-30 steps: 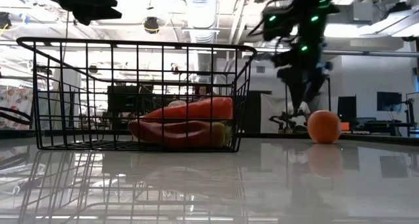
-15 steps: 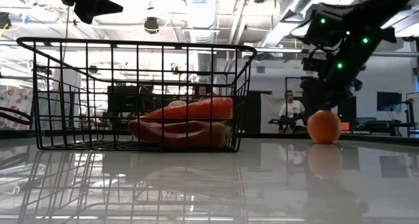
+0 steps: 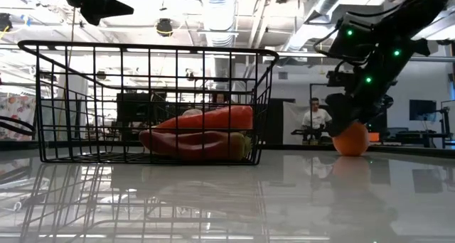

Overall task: Sort produce into baskets
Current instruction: Put the orange into the gold wire basket

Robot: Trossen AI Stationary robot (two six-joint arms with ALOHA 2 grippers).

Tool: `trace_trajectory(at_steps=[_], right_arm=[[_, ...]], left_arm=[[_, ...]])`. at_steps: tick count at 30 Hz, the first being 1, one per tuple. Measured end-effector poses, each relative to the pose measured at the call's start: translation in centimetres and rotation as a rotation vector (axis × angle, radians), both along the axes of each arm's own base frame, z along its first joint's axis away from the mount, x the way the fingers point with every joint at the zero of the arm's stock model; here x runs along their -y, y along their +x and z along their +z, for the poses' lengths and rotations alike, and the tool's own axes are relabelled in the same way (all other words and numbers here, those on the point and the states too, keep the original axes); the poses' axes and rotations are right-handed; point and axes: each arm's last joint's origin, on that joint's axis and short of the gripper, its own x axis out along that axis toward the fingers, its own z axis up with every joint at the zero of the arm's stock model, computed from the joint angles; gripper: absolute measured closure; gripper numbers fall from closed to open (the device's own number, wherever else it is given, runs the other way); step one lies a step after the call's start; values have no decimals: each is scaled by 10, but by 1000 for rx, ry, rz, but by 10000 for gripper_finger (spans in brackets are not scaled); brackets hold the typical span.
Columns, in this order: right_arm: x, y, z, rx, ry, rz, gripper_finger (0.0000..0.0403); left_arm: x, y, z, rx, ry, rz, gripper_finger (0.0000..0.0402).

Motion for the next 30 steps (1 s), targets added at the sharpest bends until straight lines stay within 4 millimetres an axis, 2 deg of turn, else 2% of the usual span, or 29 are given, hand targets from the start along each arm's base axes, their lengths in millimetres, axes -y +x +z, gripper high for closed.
trace_trajectory(at_steps=[5,13,17,24,27,30], right_arm=[[-4,-2,9,61,17,32,65],[-7,-2,25,151,-1,54,66],[-12,16,45,296,-43,118,66],[-25,56,78,691,-236,301,64],[-28,70,80,779,-307,342,64],[-25,83,72,821,-353,351,62]], left_arm=[[0,0,0,0,0,0,152],[0,0,0,0,0,1,152],[0,0,0,0,4,0,152],[0,0,2,13,10,0,152],[0,0,2,18,10,0,152],[0,0,2,18,10,0,152]])
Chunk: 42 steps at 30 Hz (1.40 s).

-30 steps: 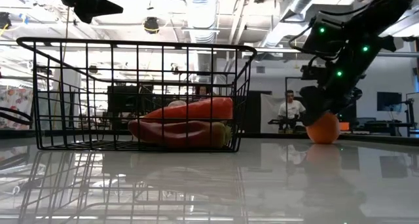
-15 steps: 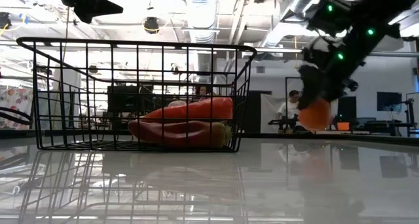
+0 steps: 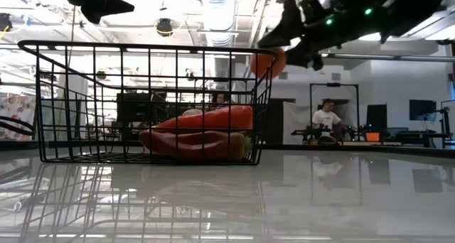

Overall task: Sort produce into baskets
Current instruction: Put the orange into the gold wire basket, then return to Home Position

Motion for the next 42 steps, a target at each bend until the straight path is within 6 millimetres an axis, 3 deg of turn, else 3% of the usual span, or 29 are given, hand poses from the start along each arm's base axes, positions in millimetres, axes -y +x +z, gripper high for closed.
trace_trajectory(at_steps=[6,13,21,28,33,37,42], right_arm=[[16,39,-11,9,-9,-5,56],[40,85,1,-21,-18,114,41],[55,100,14,-158,17,91,5],[46,88,31,-219,-12,104,4],[35,63,42,-242,-21,62,4],[20,30,31,-264,-27,-34,4],[-4,-10,1,-203,-21,-44,9]], left_arm=[[0,0,3,26,5,-1,152],[0,0,3,30,15,-2,152],[0,0,3,20,22,-3,152],[0,0,2,20,21,-4,152],[0,0,3,26,25,-5,152],[0,-1,-1,55,60,-22,152],[-1,-11,-12,228,88,-7,152]])
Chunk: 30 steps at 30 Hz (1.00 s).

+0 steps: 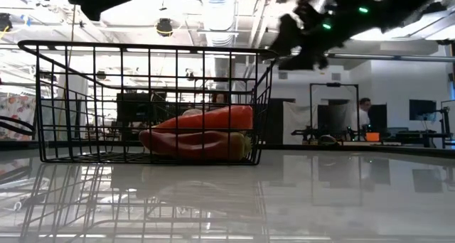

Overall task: Sort produce into baskets
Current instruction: Return to Home Position

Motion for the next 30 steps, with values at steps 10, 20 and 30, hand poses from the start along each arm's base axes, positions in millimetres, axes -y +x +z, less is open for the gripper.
trace_trajectory(at_steps=[10,20,30], right_arm=[[-46,-48,-34,105,20,55,14],[-67,-84,-35,133,-73,-40,15],[-29,-122,-56,225,13,67,52]], left_arm=[[-6,-43,-1,212,-59,103,152],[-8,-41,-26,94,-123,167,152],[-8,-40,-24,162,-87,171,152]])
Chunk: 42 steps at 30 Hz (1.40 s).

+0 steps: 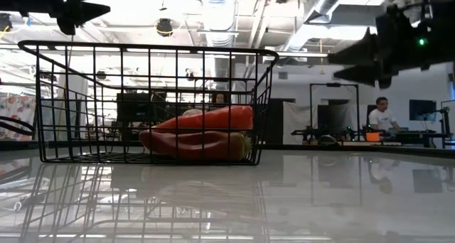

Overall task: Sort produce into baskets
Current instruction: Return to Home Position

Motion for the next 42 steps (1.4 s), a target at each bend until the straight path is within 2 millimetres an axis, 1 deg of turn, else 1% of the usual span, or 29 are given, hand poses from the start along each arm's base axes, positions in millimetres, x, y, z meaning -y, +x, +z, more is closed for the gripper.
trace_trajectory(at_steps=[2,8,10,13,16,19,24,27,31,36,42], right_arm=[[6,-6,-6,18,8,-4,64],[13,-7,-1,41,-32,80,86],[13,-8,1,40,-60,108,87],[11,-9,3,49,-106,209,88],[10,-9,3,50,-104,251,88],[9,-7,1,41,-75,265,88],[6,-5,-3,29,-25,284,88],[4,-3,-4,29,-2,292,88],[3,-1,-6,37,23,298,88],[4,2,-10,13,40,253,88],[4,2,-15,10,130,235,88]], left_arm=[[0,0,-1,-10,4,1,152],[0,3,-8,-87,42,4,152],[1,4,-13,-115,38,-2,152],[2,8,-23,-153,25,-39,152],[2,13,-36,-184,15,-57,152],[3,19,-47,-171,5,-62,152],[6,28,-66,-101,2,-132,152],[6,31,-75,-78,-7,-143,152],[6,31,-74,-65,-15,-146,152],[6,31,-75,-67,-21,-141,152],[4,31,-80,-101,-86,-92,152]])
